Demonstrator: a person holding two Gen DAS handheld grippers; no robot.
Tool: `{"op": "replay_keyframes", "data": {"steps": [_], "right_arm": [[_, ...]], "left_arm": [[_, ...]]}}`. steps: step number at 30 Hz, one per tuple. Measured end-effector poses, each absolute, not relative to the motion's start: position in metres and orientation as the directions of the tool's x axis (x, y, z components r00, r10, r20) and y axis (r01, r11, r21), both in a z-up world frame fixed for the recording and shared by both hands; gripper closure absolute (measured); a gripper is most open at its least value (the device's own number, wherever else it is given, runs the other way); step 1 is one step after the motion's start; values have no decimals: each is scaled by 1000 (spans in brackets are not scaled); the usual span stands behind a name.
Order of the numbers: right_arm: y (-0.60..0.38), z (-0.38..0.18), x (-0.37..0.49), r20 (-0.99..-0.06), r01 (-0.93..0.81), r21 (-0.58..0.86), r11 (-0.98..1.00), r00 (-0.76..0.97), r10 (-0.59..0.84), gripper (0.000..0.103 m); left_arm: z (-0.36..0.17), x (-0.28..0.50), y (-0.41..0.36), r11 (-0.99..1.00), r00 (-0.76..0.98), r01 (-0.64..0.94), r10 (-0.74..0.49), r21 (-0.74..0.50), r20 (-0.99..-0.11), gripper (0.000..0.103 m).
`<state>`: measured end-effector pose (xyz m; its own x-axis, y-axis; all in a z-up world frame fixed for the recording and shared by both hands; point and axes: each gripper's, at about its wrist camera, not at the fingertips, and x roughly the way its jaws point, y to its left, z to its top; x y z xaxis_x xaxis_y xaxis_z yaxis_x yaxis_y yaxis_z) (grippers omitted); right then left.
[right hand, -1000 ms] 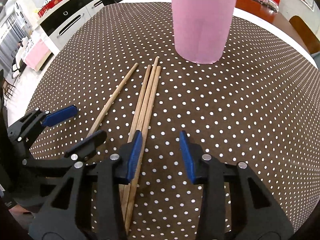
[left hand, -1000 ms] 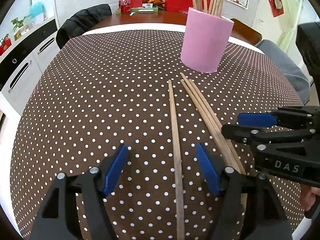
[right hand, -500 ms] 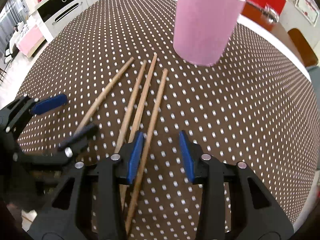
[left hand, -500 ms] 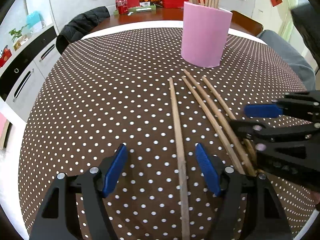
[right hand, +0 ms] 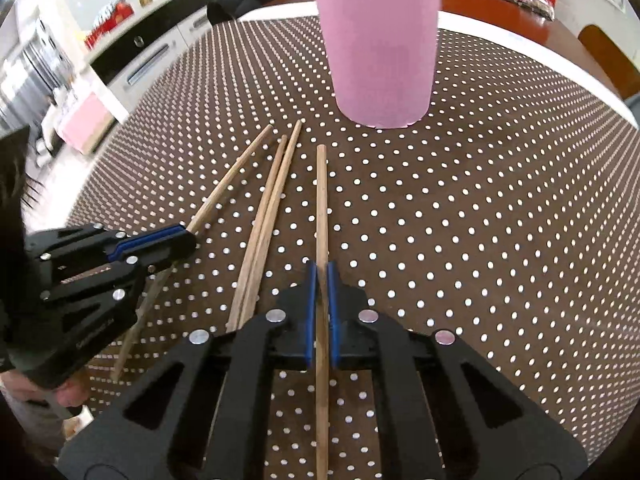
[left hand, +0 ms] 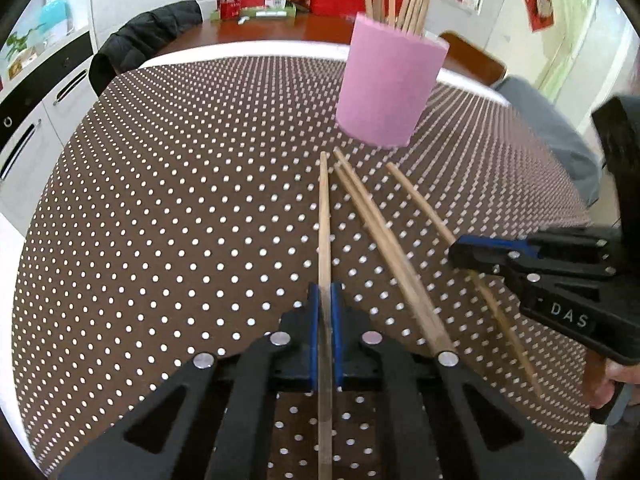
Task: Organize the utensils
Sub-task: 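Lift both chopsticks upright and carry them above the pink cup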
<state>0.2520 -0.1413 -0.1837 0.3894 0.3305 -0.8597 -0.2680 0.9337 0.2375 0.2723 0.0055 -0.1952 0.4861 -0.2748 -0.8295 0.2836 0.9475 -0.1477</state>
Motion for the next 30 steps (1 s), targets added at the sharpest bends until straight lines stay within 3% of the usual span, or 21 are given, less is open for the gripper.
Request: {"op": "replay_keyframes", "data": {"steps": [6, 15, 26, 30], "right_arm": [[-170, -164, 242, -769, -271, 340, 900, 470, 432, 97], [-189, -94, 234, -535, -347, 405, 846, 661, 527, 97], [-231, 9, 288, -228, -311, 343, 886, 888, 400, 97], [-235, 24, 316, -160, -275, 351, 895, 924, 347, 97]], "left_arm": [[-167, 260, 18, 941, 616, 265, -334, -212, -713, 97], [-99, 261, 24, 928, 798, 311, -373, -208, -473, 97], [8, 339, -14, 890, 877, 410, -445, -201, -180, 97], [23, 362, -30, 858, 865, 462, -492, -225, -97, 97]]}}
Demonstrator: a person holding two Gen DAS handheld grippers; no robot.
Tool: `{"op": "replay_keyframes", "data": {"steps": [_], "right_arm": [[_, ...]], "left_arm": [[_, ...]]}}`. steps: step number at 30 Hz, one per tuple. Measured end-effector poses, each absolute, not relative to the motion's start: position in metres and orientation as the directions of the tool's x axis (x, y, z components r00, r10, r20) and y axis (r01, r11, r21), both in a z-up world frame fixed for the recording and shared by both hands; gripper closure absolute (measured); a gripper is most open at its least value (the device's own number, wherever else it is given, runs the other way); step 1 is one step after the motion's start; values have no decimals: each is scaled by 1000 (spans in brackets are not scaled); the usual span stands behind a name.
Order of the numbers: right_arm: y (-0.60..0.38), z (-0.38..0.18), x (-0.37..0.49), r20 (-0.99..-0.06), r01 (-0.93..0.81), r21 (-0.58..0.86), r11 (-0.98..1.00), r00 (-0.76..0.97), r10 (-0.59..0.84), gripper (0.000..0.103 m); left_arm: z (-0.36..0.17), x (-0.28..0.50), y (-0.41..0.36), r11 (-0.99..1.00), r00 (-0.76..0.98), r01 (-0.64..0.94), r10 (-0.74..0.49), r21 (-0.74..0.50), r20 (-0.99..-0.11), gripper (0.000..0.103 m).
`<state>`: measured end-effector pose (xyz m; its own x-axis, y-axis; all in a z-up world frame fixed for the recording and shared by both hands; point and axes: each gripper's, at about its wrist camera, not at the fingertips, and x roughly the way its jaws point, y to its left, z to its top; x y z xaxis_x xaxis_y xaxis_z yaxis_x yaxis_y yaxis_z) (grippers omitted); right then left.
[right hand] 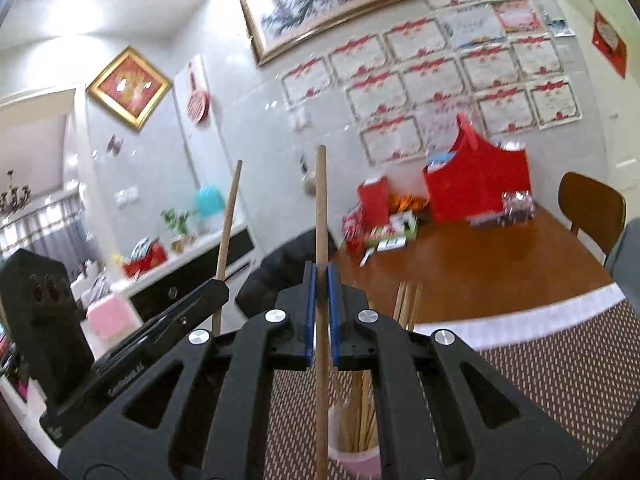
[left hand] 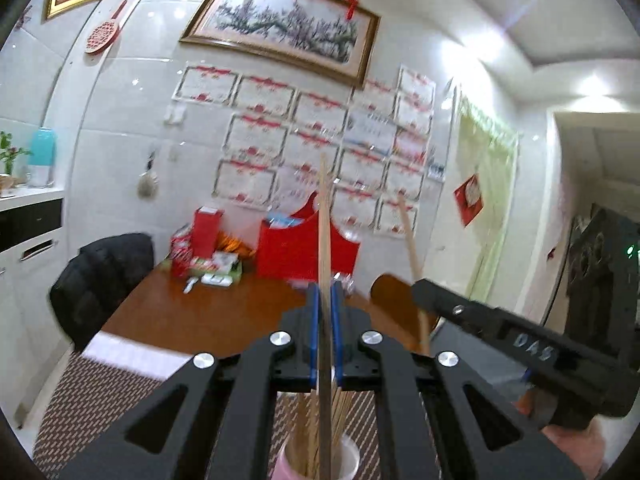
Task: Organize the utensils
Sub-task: 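Lift both chopsticks upright and carry them above the pink cup, then lower the chopsticks into the pink cup and open both grippers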
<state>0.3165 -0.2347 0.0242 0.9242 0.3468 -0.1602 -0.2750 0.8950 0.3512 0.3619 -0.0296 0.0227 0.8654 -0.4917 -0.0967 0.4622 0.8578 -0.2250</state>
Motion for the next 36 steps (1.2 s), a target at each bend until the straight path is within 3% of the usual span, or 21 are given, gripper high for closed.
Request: {"op": "replay_keyframes", "data": {"steps": [8, 20, 21, 22, 23, 24, 25, 28, 36], "right_arm": [[-240, -1, 360, -149, -220, 371, 903, 945, 291, 97], [-234, -45, 367, -197, -184, 349, 919, 944, 264, 96], [-234, -49, 366, -212, -183, 346, 920, 940, 266, 91], [-234, -52, 364, -226, -178, 342, 923, 937, 265, 68], [-237, -53, 360, -231, -163, 343, 925, 940, 251, 54], [-245, -55, 354, -234, -108, 357, 928, 951, 201, 23], [-251, -56, 351, -230, -86, 377, 922, 956, 183, 6], [-276, -53, 339, -247, -48, 437, 898, 954, 171, 6], [-288, -32, 301, -293, -12, 397, 918, 946, 139, 6]], "left_arm": [[-6, 406, -55, 801, 828, 529, -559, -280, -35, 97], [-68, 415, -55, 834, 845, 498, -528, -237, -85, 96], [-70, 412, -54, 840, 848, 490, -521, -233, -96, 91], [-70, 409, -52, 851, 857, 473, -504, -227, -106, 72], [-70, 404, -47, 874, 883, 428, -459, -229, -101, 62], [-69, 399, -40, 885, 898, 400, -430, -239, -91, 33], [-67, 393, -32, 894, 912, 371, -401, -252, -82, 12], [-57, 378, -19, 920, 936, 302, -336, -248, -107, 9], [-25, 337, -8, 981, 953, 144, -173, -130, -250, 9]]}}
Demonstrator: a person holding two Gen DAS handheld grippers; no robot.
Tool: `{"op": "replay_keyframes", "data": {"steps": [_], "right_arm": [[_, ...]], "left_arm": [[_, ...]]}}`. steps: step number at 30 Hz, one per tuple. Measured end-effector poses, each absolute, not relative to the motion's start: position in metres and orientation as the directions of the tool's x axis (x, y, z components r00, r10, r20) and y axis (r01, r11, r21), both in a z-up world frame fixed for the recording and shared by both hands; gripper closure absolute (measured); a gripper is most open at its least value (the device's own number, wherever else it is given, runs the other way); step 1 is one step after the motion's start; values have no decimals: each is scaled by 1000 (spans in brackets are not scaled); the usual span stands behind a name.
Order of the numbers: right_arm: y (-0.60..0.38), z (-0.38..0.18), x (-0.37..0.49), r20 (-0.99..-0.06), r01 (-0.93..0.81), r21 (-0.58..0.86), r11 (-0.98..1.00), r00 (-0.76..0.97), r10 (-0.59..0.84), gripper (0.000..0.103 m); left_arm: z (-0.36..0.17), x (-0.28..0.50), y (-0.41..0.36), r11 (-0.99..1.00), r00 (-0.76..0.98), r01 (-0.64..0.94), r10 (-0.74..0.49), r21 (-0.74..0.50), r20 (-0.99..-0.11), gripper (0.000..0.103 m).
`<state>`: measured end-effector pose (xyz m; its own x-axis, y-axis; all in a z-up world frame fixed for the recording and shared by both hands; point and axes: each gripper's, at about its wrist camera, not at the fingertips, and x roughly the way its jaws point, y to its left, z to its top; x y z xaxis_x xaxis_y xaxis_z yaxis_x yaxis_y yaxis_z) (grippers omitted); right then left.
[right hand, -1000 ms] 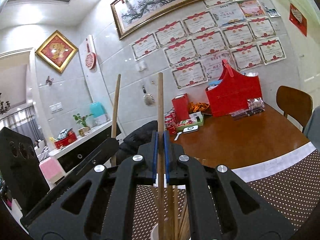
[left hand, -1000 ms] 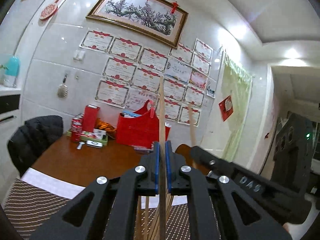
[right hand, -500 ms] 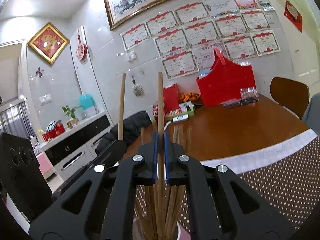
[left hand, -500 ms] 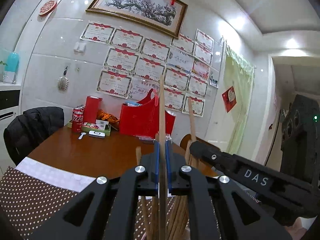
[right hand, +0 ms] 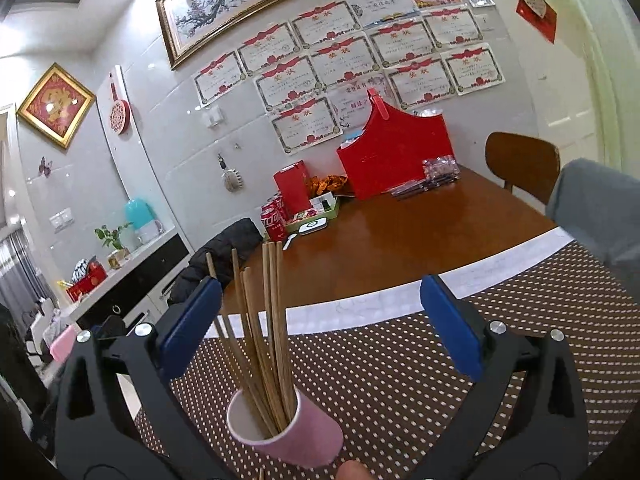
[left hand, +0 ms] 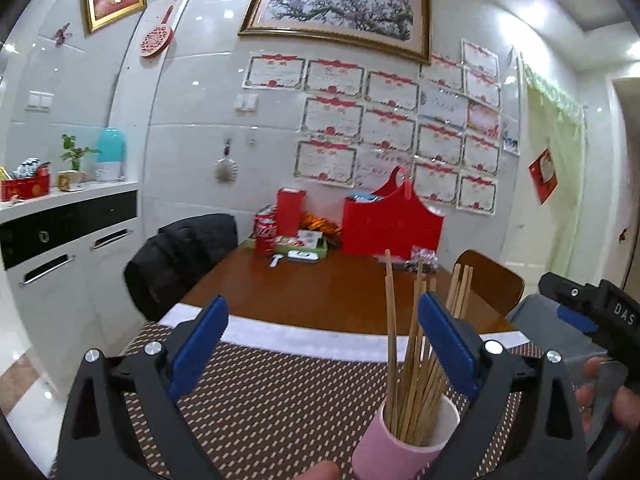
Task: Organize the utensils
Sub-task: 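Move both open grippers back down to the last chopsticks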
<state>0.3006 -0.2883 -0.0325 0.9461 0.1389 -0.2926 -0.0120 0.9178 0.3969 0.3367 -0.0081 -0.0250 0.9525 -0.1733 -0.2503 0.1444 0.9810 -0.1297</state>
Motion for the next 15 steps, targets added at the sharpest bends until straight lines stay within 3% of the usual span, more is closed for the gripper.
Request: {"op": "replay_keyframes", "data": {"steps": [15], "right_arm": [[-276, -1, 217, -364, -52, 300, 952, 917, 165, 6]], "left_arm": [[11, 241, 1, 994, 935, 103, -104, -22, -339, 9]]}}
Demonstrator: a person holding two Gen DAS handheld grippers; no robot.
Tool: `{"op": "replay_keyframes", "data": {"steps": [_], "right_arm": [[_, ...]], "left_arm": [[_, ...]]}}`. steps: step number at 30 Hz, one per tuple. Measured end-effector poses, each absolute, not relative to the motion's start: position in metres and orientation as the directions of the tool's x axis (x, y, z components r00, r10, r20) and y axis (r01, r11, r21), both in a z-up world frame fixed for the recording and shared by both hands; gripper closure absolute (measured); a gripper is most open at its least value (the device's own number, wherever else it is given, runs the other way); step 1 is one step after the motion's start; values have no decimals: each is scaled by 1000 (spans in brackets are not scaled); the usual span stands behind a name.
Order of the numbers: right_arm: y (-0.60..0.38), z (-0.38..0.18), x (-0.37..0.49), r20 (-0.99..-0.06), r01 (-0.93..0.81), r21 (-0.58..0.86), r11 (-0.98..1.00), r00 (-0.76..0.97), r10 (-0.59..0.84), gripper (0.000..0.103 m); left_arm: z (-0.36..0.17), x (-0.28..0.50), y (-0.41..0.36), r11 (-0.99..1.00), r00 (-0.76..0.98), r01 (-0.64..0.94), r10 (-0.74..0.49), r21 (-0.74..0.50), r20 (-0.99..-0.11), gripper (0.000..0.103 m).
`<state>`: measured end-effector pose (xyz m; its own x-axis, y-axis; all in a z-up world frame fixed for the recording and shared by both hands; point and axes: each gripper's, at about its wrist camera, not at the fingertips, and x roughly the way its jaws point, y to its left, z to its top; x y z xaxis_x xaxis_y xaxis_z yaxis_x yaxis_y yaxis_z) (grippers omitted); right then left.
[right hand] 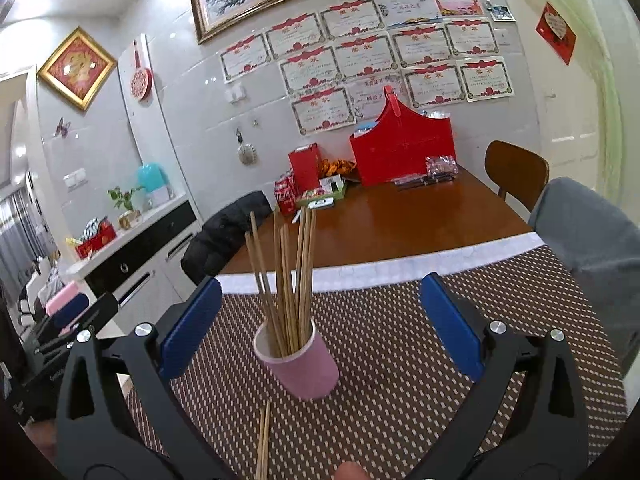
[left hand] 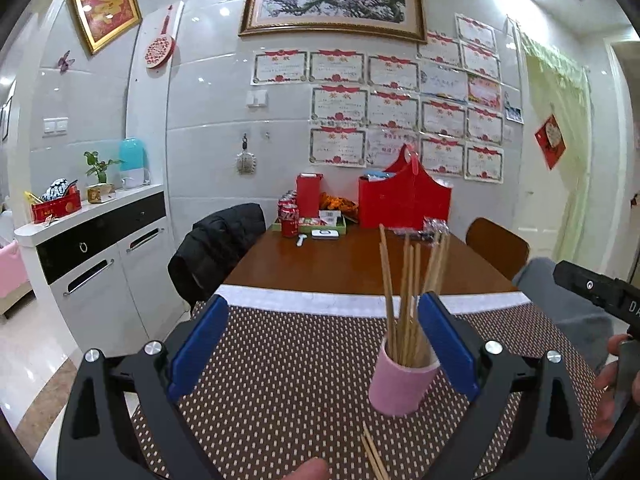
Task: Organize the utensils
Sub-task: 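Move both open grippers back down to the last chopsticks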
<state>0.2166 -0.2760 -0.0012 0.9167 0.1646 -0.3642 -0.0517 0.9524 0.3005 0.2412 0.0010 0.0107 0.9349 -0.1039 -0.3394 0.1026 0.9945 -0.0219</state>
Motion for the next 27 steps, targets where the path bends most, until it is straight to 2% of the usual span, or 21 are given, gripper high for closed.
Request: {"op": "replay_keyframes", "data": {"steps": [7, 13, 27], "right_arm": [[-274, -8, 182, -446, -44, 242, 969, 882, 151, 6], [-272, -32, 162, -523, -42, 222, 974, 838, 155, 6], [-255, -87, 158, -649, -80, 236, 969, 729, 218, 6]], "left_arm": [[-2, 207, 7, 994, 905, 106, -108, -30, -412, 9], [-33, 193, 17, 990, 850, 101, -138, -100, -509, 9], [-113, 179, 19, 992, 701, 59, -118, -108, -703, 9]]}}
